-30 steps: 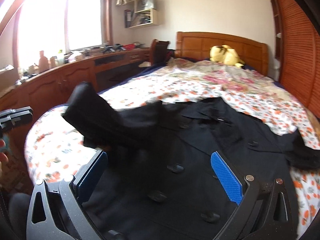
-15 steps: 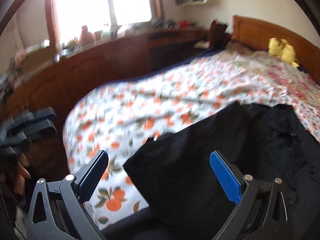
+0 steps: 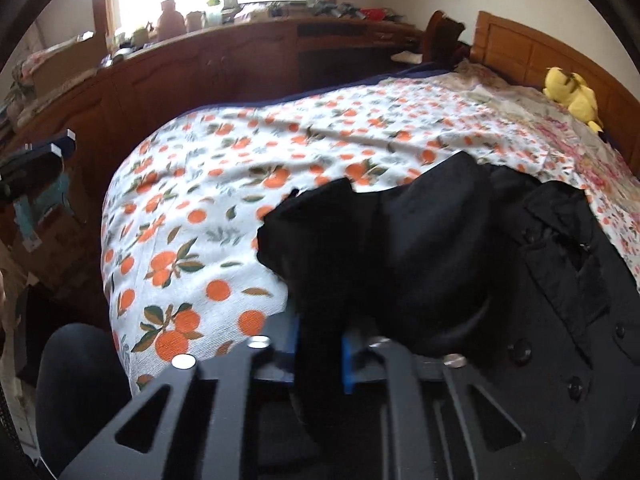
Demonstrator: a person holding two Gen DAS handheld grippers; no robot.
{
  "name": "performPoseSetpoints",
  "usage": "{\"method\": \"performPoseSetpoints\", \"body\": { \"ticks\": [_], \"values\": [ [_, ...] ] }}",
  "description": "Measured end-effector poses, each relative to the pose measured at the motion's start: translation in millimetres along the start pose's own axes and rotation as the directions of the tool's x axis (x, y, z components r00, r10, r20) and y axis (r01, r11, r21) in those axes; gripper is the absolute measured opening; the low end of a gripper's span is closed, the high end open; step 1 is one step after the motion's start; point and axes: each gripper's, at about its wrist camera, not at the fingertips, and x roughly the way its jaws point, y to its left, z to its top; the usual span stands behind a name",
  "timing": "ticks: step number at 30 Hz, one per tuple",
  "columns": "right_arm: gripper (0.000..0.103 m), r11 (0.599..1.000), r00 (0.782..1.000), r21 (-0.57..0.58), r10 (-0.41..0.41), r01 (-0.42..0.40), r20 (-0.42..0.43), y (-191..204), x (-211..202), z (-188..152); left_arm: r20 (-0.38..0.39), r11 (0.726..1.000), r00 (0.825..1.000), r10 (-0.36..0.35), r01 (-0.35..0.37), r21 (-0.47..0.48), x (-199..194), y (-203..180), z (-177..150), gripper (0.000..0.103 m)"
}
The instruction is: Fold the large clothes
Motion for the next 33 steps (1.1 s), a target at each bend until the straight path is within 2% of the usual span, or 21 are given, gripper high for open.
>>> {"method": "performPoseSetpoints", "body": {
  "ticks": [3, 7, 11, 14, 16, 18, 19, 23, 24, 25, 26, 28, 29, 33],
  "values": [
    [0.008, 0.998, 0.996, 0.057, -0.029, 0.024, 0.083, -24, -25, -1, 0.017, 0.999, 0.999, 0.029, -0.029, 0.019, 1, -9, 2, 0.039],
    [0.007, 0.99, 0.979, 0.118, -0.104, 0.084, 0.177, -60, -59, -3, 0.004, 1.0, 1.0, -0.01, 0.01, 0.029, 8, -23, 7, 0.039],
    [0.007, 0.97, 0.956, 0.185, -0.199, 0.16, 0.216, -97, -86, -16, -0.002, 0.998, 0.999, -0.038, 0.038, 0.052, 17, -40, 10, 0.039],
    [0.007, 0.944, 0.941, 0.249, -0.271, 0.218, 0.203, -127, -94, -32, 0.0, 0.995, 0.998, -0.066, 0.066, 0.075, 24, -56, 11, 0.038],
    [0.007, 0.926, 0.935, 0.278, -0.309, 0.254, 0.175, -142, -91, -43, -0.006, 0.992, 0.995, -0.095, 0.095, 0.086, 31, -68, 12, 0.017],
    [0.007, 0.909, 0.938, 0.324, -0.319, 0.261, 0.138, -158, -88, -59, -0.007, 0.989, 0.994, -0.112, 0.112, 0.094, 38, -79, 12, 0.001],
    [0.007, 0.904, 0.939, 0.337, -0.321, 0.264, 0.124, -163, -85, -64, -0.007, 0.988, 0.993, -0.12, 0.12, 0.099, 41, -84, 12, 0.001],
    [0.021, 0.881, 0.933, 0.357, -0.355, 0.312, 0.061, -181, -78, -80, -0.018, 0.982, 0.985, -0.171, 0.172, 0.076, 61, -105, 23, 0.002],
    [0.025, 0.874, 0.93, 0.361, -0.364, 0.324, 0.046, -185, -76, -83, -0.024, 0.981, 0.984, -0.177, 0.178, 0.075, 65, -109, 25, 0.008],
    [0.035, 0.866, 0.923, 0.362, -0.383, 0.345, 0.035, -187, -75, -86, -0.032, 0.98, 0.983, -0.183, 0.185, 0.078, 70, -114, 28, 0.03],
    [0.047, 0.859, 0.917, 0.363, -0.397, 0.36, 0.03, -192, -83, -86, -0.037, 0.977, 0.98, -0.195, 0.198, 0.081, 77, -120, 31, 0.043],
    [0.056, 0.855, 0.912, 0.366, -0.408, 0.369, 0.033, -195, -85, -81, -0.02, 0.97, 0.973, -0.228, 0.229, 0.078, 87, -130, 36, 0.087],
    [0.059, 0.852, 0.91, 0.366, -0.413, 0.375, 0.028, -196, -94, -68, -0.011, 0.969, 0.972, -0.234, 0.234, 0.078, 89, -134, 37, 0.092],
    [0.062, 0.862, 0.913, 0.344, -0.406, 0.373, 0.026, -185, -105, -57, 0.003, 0.968, 0.972, -0.237, 0.236, 0.082, 105, -145, 42, 0.092]
  ]
}}
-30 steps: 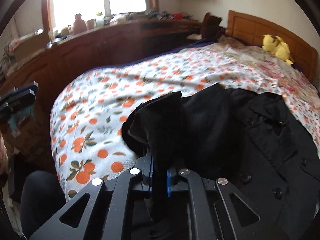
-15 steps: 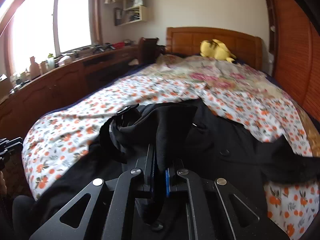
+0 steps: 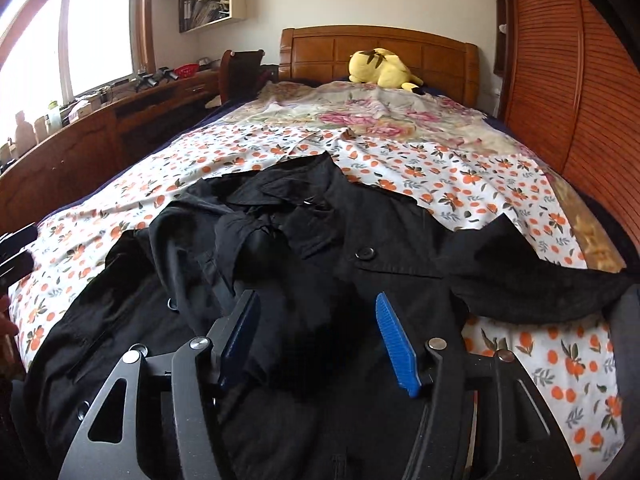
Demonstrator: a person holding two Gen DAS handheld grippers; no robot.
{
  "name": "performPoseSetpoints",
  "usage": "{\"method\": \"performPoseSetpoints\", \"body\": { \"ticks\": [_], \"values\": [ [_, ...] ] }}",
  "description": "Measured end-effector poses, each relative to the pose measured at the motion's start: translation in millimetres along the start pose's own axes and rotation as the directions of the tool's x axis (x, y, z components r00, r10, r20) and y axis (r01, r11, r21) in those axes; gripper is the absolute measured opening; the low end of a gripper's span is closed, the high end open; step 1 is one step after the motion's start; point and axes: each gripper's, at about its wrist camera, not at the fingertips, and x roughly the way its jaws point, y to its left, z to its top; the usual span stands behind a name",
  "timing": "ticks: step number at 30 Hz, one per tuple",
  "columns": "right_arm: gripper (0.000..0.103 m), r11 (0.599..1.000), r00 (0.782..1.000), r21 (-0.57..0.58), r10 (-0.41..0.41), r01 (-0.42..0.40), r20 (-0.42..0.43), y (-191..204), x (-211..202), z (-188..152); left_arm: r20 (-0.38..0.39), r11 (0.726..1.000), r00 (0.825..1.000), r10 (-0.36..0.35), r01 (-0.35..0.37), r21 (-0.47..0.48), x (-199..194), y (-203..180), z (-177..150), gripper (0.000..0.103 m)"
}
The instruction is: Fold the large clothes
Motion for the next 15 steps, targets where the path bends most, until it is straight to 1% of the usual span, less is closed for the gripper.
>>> {"method": "performPoseSetpoints", "body": {
  "ticks": [5, 9, 13, 15],
  "values": [
    [0.063, 0.998, 0.999, -0.04, 0.048, -0.048, -0.012, 18, 8, 5, -0.018, 1.0, 1.0, -0.01, 0.01, -0.013, 22, 6, -5, 0.092],
    [0.063, 0.994, 0.996, -0.056, 0.088, -0.089, -0.025, 24, 30, 16, -0.039, 1.0, 0.999, -0.007, 0.006, -0.016, 37, 8, -14, 0.092],
    [0.063, 0.991, 0.992, -0.057, 0.117, -0.119, -0.04, 34, 53, 30, -0.049, 1.0, 0.999, 0.006, -0.005, 0.009, 48, 5, -21, 0.092],
    [0.063, 0.989, 0.989, -0.049, 0.135, -0.138, -0.061, 38, 69, 36, -0.062, 1.0, 0.998, 0.0, 0.001, 0.011, 52, 4, -23, 0.092]
  ]
}}
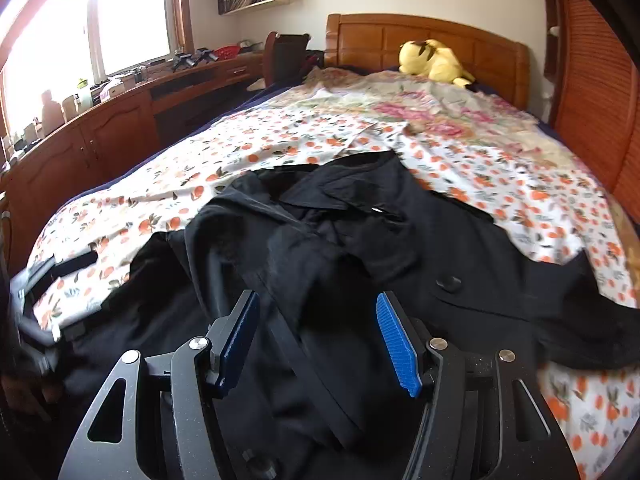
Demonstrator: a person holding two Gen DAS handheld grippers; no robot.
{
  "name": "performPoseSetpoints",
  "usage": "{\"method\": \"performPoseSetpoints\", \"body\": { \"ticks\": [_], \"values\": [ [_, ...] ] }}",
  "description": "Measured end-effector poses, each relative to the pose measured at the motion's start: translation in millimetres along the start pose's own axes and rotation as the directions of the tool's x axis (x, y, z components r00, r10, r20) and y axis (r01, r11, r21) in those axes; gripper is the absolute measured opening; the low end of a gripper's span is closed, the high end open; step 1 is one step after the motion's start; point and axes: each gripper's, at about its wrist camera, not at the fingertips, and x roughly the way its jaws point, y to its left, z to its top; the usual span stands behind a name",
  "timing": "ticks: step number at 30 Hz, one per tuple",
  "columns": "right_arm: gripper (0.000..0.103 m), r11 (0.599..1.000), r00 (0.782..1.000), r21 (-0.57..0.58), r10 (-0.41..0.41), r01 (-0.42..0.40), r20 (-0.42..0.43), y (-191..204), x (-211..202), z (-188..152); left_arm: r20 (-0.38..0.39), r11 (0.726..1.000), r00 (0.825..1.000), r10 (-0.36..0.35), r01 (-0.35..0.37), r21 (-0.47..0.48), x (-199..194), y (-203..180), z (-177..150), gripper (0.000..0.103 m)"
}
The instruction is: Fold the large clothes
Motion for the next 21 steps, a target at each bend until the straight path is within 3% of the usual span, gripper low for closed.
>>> {"method": "performPoseSetpoints", "body": {
  "ticks": [7, 9, 10, 11, 15, 21],
  "values": [
    [0.062, 0.999, 0.995, 0.033, 0.02, -0.017, -0.098, -3, 47, 16, 0.0, 1.0, 1.0, 0.0, 0.0, 0.012, 3, -4, -6, 0.092],
    [0.043, 1.0, 0.992, 0.007, 0.013, -0.013, -0.123, -3, 55, 16, -0.005, 1.0, 1.0, -0.005, 0.005, 0.018, 3, -5, -7, 0.092],
    [0.021, 1.0, 0.991, -0.024, 0.01, -0.013, -0.133, 0, 58, 16, -0.005, 1.0, 1.0, -0.006, 0.006, 0.02, 3, -5, -8, 0.092],
    [0.012, 0.999, 0.99, -0.053, -0.01, 0.003, -0.137, 2, 59, 16, -0.004, 1.0, 1.0, -0.005, 0.005, 0.021, 3, -5, -8, 0.092],
    [0.006, 0.996, 0.994, -0.091, -0.008, -0.001, -0.105, 6, 43, 19, -0.001, 1.0, 1.0, -0.011, 0.011, 0.02, 2, -6, -10, 0.092],
    [0.005, 0.997, 0.999, -0.081, 0.003, 0.001, 0.048, 12, -20, 6, -0.003, 1.0, 1.0, -0.015, 0.015, 0.019, 1, -6, -12, 0.092]
  ]
}}
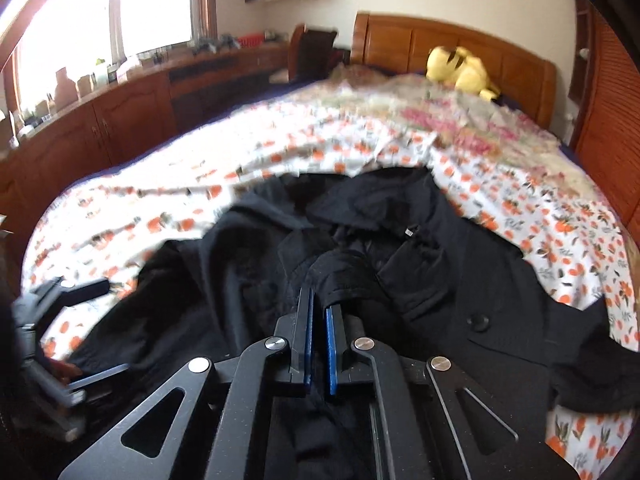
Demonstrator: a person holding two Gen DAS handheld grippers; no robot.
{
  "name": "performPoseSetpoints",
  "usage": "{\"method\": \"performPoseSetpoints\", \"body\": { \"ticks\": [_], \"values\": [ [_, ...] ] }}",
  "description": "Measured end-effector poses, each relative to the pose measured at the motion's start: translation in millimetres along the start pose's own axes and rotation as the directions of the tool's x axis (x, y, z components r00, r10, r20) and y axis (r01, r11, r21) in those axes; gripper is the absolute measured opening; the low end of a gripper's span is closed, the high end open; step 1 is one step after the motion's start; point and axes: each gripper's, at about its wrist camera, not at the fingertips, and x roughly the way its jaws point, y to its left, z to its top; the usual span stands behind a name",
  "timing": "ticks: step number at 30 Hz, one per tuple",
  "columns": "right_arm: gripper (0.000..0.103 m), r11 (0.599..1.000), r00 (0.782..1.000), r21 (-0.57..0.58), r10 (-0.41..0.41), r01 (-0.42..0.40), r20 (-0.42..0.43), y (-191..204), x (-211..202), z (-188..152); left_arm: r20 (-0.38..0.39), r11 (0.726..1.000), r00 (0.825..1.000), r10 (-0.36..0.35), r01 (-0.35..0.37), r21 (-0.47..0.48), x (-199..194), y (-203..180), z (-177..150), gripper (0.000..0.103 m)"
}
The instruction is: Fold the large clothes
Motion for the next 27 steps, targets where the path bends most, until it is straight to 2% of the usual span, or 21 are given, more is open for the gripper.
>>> {"method": "performPoseSetpoints", "body": {
  "ticks": [4, 10, 15, 21, 24, 27],
  "values": [
    [0.005, 1.0, 0.998, 0.017, -0.015, 0.014, 0.054, -1, -44, -30, 0.003, 1.0, 1.0, -0.001, 0.001, -0.017, -1, 2, -1, 0.092],
    [0.005, 0.997, 0.997, 0.065, -0.049, 0.045, 0.056, -15, -88, -71, -0.003, 1.0, 1.0, -0.006, 0.006, -0.027, 1, 4, -1, 0.092],
    [0.005, 0.986, 0.994, 0.136, -0.103, 0.097, 0.039, -33, -111, -99, -0.006, 1.0, 1.0, -0.004, 0.004, -0.027, 1, 4, -1, 0.092],
    [0.005, 0.973, 0.987, 0.167, -0.156, 0.16, -0.034, -36, -133, -134, 0.0, 1.0, 1.0, -0.008, 0.008, -0.021, 0, 3, 0, 0.092],
    [0.014, 0.967, 0.983, 0.182, -0.171, 0.179, -0.059, -35, -146, -140, 0.0, 1.0, 1.0, -0.009, 0.009, -0.024, 0, 4, 0, 0.092],
    [0.026, 0.961, 0.977, 0.175, -0.211, 0.215, -0.045, -32, -166, -139, 0.001, 1.0, 1.0, -0.007, 0.007, -0.022, 0, 4, 0, 0.092]
  ]
}}
